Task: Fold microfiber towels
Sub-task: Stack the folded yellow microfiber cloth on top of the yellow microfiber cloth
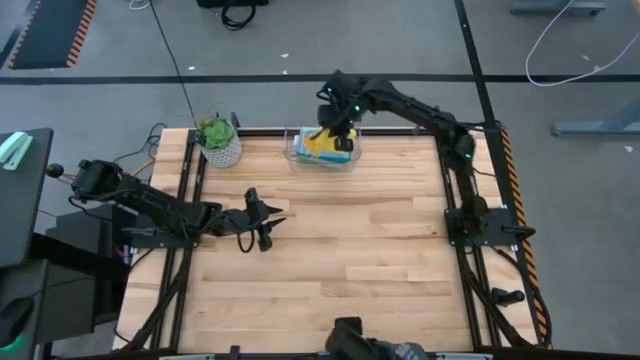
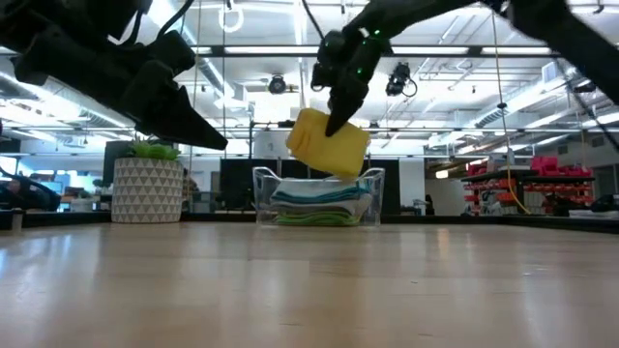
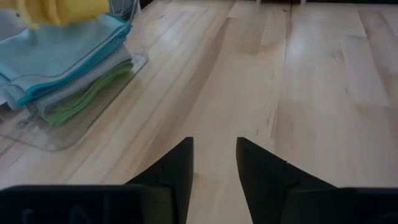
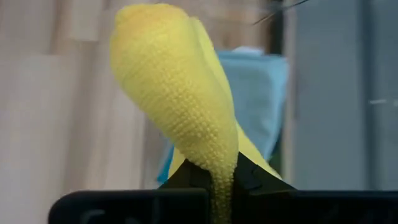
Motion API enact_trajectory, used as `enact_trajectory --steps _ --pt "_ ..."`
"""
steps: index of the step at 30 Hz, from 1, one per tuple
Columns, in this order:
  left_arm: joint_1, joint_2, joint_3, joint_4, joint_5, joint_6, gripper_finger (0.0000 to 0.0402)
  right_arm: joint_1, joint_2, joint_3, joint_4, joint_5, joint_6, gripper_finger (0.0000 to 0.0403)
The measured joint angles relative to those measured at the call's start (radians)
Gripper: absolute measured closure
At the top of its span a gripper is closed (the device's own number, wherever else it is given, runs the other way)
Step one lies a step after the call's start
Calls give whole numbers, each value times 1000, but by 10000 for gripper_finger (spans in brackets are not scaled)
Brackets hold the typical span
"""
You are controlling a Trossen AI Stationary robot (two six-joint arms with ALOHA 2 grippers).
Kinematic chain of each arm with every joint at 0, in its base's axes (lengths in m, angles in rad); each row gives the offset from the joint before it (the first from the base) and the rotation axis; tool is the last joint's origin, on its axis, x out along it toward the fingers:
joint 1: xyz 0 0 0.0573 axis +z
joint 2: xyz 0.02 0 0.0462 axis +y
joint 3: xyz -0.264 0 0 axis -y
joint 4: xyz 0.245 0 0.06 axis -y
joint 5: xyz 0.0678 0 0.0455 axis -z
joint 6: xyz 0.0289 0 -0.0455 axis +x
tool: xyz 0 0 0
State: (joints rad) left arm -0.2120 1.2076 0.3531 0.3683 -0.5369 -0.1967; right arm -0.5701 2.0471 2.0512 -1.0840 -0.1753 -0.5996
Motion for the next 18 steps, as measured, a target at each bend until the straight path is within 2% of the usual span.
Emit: enact_trajectory --steps 4,7,14,18 --pt "0 0 0 1 0 0 273 -31 134 198 -200 -120 -12 386" --pt "0 0 0 6 0 2 277 -54 211 296 -285 -217 -32 386" --pt "0 0 0 27 0 11 279 -87 238 281 -325 -337 -51 386" --pt "11 0 0 28 0 13 280 -83 197 292 -330 -371 -49 386"
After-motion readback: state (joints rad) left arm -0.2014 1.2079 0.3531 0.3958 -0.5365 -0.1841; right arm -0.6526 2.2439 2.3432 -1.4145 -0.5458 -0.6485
